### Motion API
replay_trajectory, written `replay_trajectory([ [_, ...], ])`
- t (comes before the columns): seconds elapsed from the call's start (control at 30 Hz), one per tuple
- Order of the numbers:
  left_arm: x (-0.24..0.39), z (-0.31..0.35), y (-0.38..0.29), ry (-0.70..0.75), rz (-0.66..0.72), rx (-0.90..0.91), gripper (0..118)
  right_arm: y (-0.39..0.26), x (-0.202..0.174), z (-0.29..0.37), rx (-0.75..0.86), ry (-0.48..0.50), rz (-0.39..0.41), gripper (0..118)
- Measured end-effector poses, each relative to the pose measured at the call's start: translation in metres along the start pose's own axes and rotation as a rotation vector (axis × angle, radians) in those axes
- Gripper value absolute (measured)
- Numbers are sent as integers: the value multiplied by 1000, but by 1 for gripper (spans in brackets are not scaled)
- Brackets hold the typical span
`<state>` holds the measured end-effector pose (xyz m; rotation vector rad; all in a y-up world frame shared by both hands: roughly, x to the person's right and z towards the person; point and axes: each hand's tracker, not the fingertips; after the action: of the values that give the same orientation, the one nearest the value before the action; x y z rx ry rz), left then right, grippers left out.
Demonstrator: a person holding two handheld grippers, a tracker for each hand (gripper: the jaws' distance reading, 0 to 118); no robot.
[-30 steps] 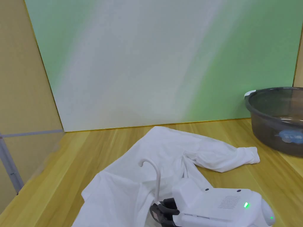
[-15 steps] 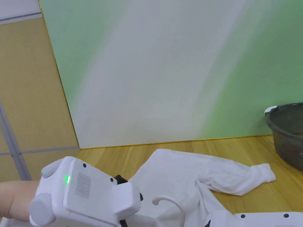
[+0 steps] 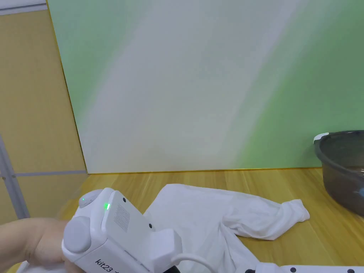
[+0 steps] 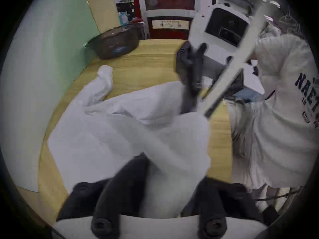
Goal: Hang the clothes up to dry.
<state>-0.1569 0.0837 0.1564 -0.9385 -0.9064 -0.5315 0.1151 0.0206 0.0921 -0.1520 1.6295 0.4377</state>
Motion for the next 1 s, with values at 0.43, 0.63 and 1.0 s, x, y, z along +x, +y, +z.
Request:
replay_trajectory([
  [0.43, 4, 3, -4, 35, 87, 148, 3, 32, -21, 75, 100, -299, -166, 100],
  [0.63, 8, 11, -7, 52, 72, 160, 3, 30, -89, 89, 39, -428, -373, 100],
  [1.0, 30, 13, -13, 83, 58, 185, 3, 1, -126, -20, -336, -749, -523, 80],
])
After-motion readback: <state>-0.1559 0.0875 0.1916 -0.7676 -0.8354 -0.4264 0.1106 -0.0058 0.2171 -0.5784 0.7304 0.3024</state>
